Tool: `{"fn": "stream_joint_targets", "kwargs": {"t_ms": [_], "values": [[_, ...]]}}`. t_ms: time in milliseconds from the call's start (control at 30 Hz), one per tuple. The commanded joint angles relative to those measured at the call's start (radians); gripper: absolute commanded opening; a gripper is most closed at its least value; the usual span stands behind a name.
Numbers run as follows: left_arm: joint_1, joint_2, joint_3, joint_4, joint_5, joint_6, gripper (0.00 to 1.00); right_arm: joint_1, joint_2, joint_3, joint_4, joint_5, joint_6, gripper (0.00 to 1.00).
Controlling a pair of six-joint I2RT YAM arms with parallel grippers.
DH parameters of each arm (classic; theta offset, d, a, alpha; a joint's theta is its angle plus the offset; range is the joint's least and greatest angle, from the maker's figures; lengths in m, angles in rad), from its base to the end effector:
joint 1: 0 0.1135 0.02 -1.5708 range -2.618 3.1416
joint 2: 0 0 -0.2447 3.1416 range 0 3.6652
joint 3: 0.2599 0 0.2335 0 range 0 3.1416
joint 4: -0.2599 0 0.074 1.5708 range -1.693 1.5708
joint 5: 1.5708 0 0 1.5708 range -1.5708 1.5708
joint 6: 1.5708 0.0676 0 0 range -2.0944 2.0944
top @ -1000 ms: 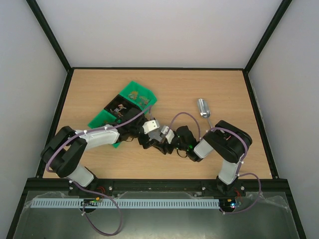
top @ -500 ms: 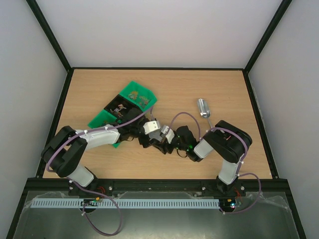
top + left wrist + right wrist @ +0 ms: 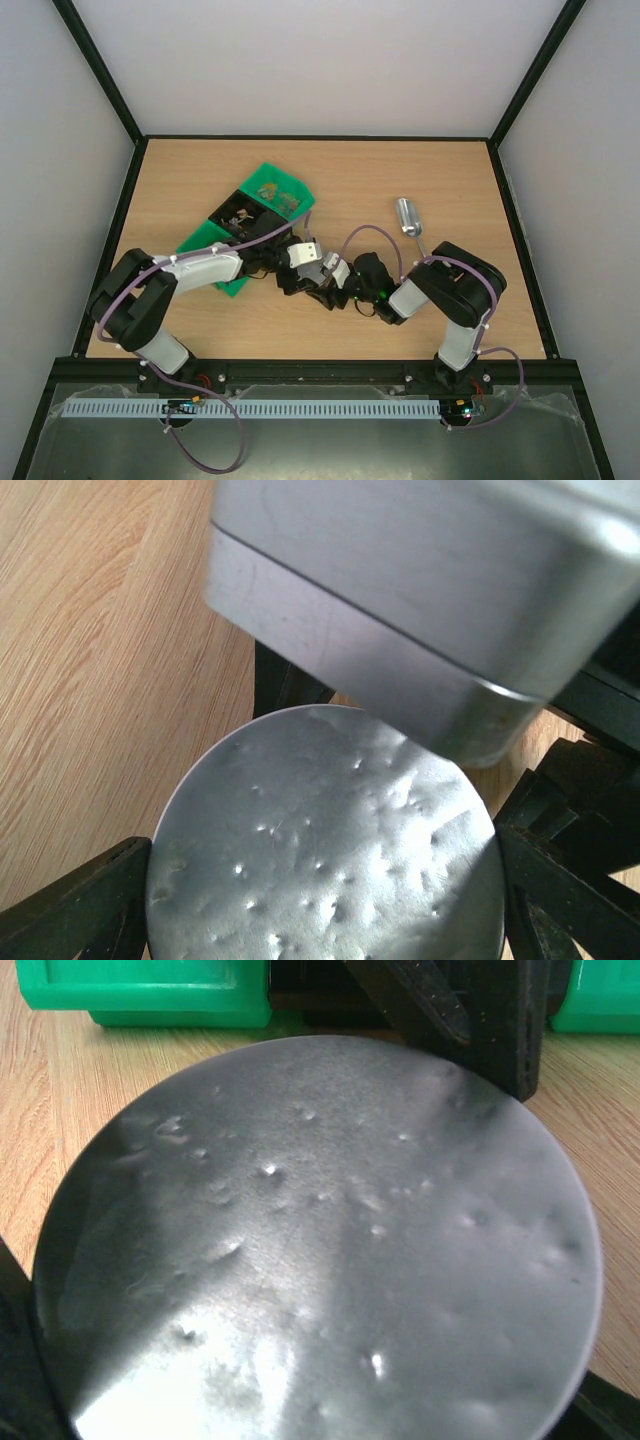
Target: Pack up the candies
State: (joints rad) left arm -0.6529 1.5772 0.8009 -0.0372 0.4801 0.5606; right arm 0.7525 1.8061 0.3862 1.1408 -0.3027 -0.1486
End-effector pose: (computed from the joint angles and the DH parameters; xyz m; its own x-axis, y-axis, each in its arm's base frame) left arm 0.2325 -0.2172 0.1456 -0.0684 0.6460 -0.7603 0.9767 0.1987 0.0810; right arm 0.2078 0.2221 0.0992 -0.0713 -0.2604 -0.9629 -0.8819 0.4676 -0.0611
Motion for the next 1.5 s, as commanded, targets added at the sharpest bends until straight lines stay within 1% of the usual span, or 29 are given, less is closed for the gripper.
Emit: {"fn": "stream_joint_targets", "kwargs": {"t_ms": [0,100,267,500,633,700,733,800,867,967,1033,1133,1200,1267,1300,1400,1467], "values": [[0.005,0.020,0.035,-0.116,0.117,0.204,0.75,0.000,-0.003,-0.023,-0.134,-0.088,-0.056,0.35],[0.010,0.040,0.062,-0.177,0.143,0.266,0.74,0.000,-0.008,-0.026,-0.147,-0.095,-0.063,0.35],[0.021,0.083,0.120,-0.308,0.191,0.430,0.71,-0.001,-0.012,-0.027,-0.156,-0.104,-0.070,0.34],[0.027,0.149,0.201,-0.459,0.241,0.605,0.70,-0.002,-0.025,-0.031,-0.166,-0.113,-0.087,0.34],[0.030,0.190,0.253,-0.545,0.271,0.690,0.70,-0.002,-0.037,-0.037,-0.173,-0.101,-0.089,0.34],[0.030,0.202,0.265,-0.558,0.278,0.696,0.70,-0.002,-0.041,-0.040,-0.170,-0.088,-0.085,0.37],[0.030,0.205,0.268,-0.557,0.279,0.690,0.70,-0.002,-0.041,-0.041,-0.166,-0.078,-0.080,0.40],[0.032,0.210,0.267,-0.543,0.277,0.666,0.70,-0.002,-0.043,-0.040,-0.158,-0.065,-0.072,0.50],[0.038,0.207,0.257,-0.509,0.276,0.617,0.70,-0.003,-0.042,-0.041,-0.144,-0.061,-0.066,0.65],[0.046,0.192,0.238,-0.429,0.271,0.515,0.70,-0.003,-0.033,-0.037,-0.125,-0.045,-0.050,0.76],[0.051,0.186,0.232,-0.388,0.265,0.448,0.70,-0.002,-0.027,-0.033,-0.102,-0.036,-0.040,0.80],[0.059,0.179,0.225,-0.357,0.259,0.377,0.71,-0.004,-0.013,-0.026,-0.059,-0.039,-0.028,0.86],[0.058,0.169,0.209,-0.317,0.249,0.321,0.71,-0.003,0.003,-0.017,-0.031,-0.041,-0.020,0.87],[0.059,0.156,0.186,-0.257,0.237,0.235,0.71,-0.003,0.019,-0.008,-0.008,-0.037,-0.011,0.88],[0.059,0.147,0.170,-0.193,0.216,0.134,0.71,-0.003,0.042,0.003,0.014,-0.037,-0.010,0.88],[0.059,0.136,0.151,-0.131,0.191,0.046,0.71,-0.003,0.066,0.009,0.039,-0.035,-0.009,0.87],[0.058,0.125,0.134,-0.108,0.181,0.018,0.71,-0.002,0.079,0.015,0.055,-0.043,0.001,0.87]]}}
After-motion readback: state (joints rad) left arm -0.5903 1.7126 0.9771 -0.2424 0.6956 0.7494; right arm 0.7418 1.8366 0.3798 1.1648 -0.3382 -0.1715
